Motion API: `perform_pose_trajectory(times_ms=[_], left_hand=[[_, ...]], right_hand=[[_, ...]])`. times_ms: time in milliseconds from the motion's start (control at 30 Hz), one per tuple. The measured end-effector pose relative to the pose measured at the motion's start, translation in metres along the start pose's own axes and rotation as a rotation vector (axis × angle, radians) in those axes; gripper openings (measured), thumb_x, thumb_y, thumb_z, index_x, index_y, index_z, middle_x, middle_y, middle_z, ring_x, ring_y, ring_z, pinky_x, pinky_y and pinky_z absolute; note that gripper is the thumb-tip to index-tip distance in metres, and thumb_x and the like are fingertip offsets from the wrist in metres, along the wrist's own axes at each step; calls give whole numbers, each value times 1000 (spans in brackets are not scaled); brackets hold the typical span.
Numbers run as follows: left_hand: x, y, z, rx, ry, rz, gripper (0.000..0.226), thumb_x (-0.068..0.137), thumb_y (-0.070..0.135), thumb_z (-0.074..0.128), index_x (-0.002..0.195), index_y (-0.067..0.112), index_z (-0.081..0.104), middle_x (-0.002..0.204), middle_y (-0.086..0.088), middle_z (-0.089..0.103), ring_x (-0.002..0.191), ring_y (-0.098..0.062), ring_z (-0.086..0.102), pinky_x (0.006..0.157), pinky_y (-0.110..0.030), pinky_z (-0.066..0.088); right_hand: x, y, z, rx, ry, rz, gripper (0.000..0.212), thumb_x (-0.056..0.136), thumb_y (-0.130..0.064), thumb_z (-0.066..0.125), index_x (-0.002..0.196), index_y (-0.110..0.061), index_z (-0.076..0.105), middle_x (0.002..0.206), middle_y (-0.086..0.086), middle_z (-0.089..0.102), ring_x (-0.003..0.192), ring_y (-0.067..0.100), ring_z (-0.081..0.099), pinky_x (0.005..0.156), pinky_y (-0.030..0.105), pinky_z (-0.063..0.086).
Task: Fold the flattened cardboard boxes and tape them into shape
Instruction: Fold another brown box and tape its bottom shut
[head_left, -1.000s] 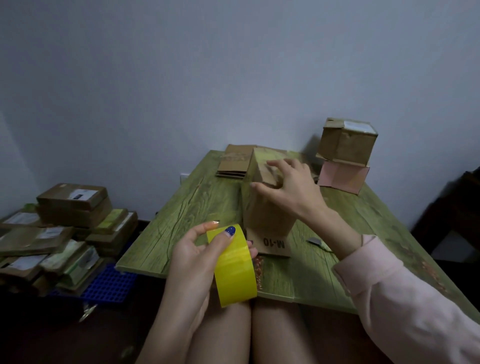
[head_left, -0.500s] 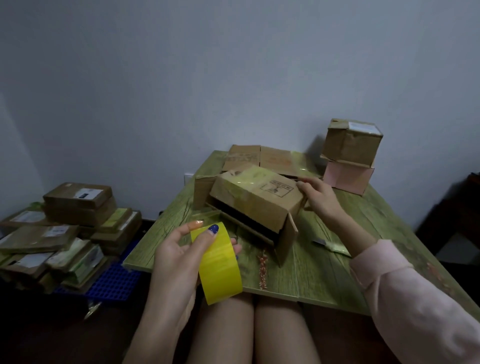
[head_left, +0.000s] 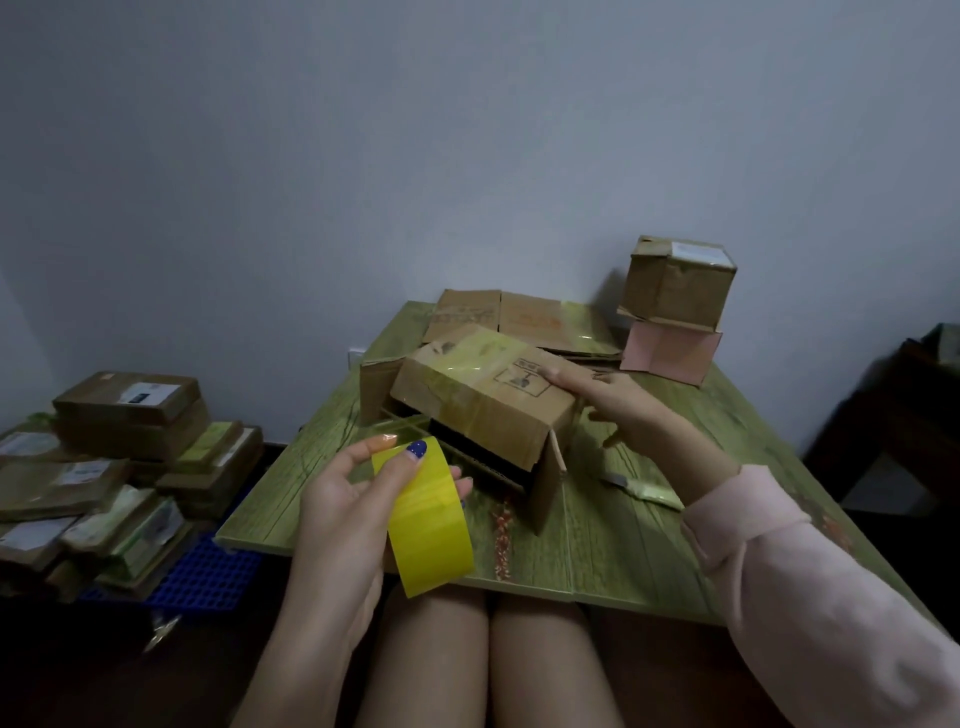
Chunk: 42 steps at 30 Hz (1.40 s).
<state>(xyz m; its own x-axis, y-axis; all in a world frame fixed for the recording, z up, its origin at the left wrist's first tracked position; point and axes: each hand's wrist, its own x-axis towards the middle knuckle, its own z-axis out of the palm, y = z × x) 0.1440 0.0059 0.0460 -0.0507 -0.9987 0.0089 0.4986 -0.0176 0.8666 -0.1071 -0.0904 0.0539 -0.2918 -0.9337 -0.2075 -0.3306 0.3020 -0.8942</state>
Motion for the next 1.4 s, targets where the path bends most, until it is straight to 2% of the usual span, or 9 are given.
perform_pose_trajectory(times_ms=[167,433,533,667,933,1100,1200,1300,1400], left_hand=[[11,-4,8,12,11,21,24,90,3,54,113,5,50,74,-20,71,65,-30,71,55,-37,59],[58,-5,45,28,-76,81,16,91,2,53,102,12,47,70,-19,71,62,-30,71,57,-37,59],[86,-15,63,67,-101,91,20,90,1,55,105,12,48,77,-22,70,63,-30,71,58,-37,58],[122,-35,81,120,-86,110,23,88,1,58,102,17,49,79,-21,70,63,-31,71,64,-42,57],[156,-69,81,210,-36,104,25,86,4,62,101,21,53,82,-25,70,76,-42,69,75,-61,53],[162,-74,75,193,-41,92,25,87,3,60,103,19,51,85,-26,70,72,-36,70,71,-49,55],[160,-71,74,168,-62,84,24,87,3,59,104,19,51,85,-23,70,70,-33,71,64,-46,57],[159,-71,73,155,-66,72,24,88,3,58,105,17,50,83,-22,71,68,-31,71,58,-41,58],[162,-74,72,187,-53,86,25,87,4,60,104,19,50,80,-21,72,71,-35,71,68,-51,57]], right_hand=[[0,-2,10,287,26,-90,58,78,-46,71,120,-9,57,119,9,60,109,28,56,67,47,58],[13,-62,-50,515,305,-255,30,79,-41,71,89,-15,60,87,3,64,72,16,62,48,23,47],[28,-82,-93,524,492,-276,45,70,-51,72,92,-14,60,99,6,64,88,23,65,66,34,55],[46,-103,-148,491,759,-214,76,74,-58,60,130,-8,47,126,10,53,110,29,55,91,46,51],[86,-105,-177,318,792,-8,70,80,-50,42,134,-6,39,131,12,45,116,42,47,79,60,51],[96,-103,-178,259,833,-40,71,76,-58,56,125,-7,50,110,7,45,109,36,53,74,54,56],[99,-99,-180,329,870,-46,78,71,-62,64,125,-7,51,120,9,48,109,36,54,69,55,56],[104,-103,-183,410,923,-84,84,70,-68,61,129,-10,50,129,9,48,112,34,53,73,55,56],[113,-111,-188,409,954,-144,91,63,-77,55,125,-10,53,125,8,51,111,34,54,85,53,53]])
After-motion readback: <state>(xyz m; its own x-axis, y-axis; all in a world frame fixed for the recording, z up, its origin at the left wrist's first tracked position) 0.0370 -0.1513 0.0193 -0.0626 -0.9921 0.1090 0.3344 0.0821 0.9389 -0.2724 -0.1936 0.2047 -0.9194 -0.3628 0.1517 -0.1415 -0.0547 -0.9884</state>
